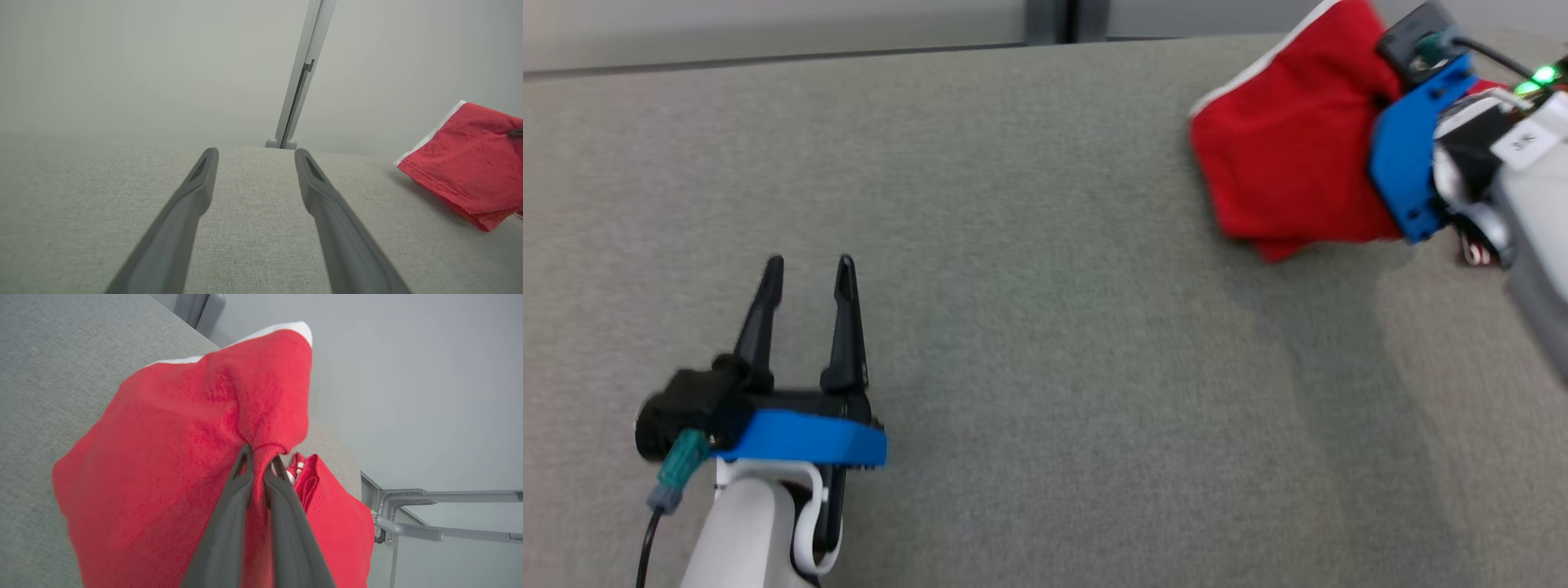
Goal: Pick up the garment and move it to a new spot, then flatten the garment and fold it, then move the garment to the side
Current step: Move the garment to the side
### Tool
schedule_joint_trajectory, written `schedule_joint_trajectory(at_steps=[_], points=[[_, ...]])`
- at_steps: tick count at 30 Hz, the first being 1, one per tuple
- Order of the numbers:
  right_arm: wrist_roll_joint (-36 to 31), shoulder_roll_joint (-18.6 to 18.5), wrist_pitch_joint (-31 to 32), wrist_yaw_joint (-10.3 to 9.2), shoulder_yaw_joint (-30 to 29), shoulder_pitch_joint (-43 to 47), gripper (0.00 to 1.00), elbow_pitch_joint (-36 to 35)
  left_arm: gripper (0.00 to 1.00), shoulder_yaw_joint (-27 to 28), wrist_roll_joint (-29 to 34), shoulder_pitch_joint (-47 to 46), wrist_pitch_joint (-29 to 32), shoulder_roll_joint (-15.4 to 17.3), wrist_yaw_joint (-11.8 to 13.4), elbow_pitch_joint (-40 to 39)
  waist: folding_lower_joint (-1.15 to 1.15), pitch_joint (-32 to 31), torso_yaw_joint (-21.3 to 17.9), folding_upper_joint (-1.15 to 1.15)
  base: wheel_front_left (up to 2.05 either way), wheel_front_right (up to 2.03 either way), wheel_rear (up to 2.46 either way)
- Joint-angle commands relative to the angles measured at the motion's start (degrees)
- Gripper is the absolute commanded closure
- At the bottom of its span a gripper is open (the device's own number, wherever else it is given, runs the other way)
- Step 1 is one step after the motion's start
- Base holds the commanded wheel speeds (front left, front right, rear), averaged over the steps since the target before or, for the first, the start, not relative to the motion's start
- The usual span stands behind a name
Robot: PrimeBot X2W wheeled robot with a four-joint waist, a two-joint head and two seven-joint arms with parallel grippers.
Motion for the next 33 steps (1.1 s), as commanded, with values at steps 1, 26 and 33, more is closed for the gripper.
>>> schedule_joint_trajectory(at_steps=[1, 26, 33], points=[[0.72, -2.37, -0.75, -0.02, 0.98, -2.1, 1.0, -0.74, 0.0, 0.01, 0.46, -1.35, -0.2, 0.33, 0.12, -1.03, -0.02, 0.89, -1.01, -0.01, 0.0, 0.0, 0.0], [-8.05, -17.43, -14.83, -0.02, -25.54, 0.72, 0.53, 8.61, 0.0, -3.21, 3.13, -8.35, 8.04, 5.9, 0.02, -16.49, -0.02, 16.71, -2.42, -0.01, 0.0, 0.0, 0.0], [-19.19, -14.29, -18.74, -0.02, -32.87, 2.96, 0.0, 5.47, 0.0, -2.76, 2.75, -8.22, 8.97, 7.12, 0.36, -17.93, -0.02, 16.75, -2.05, -0.01, 0.0, 0.0, 0.0]])
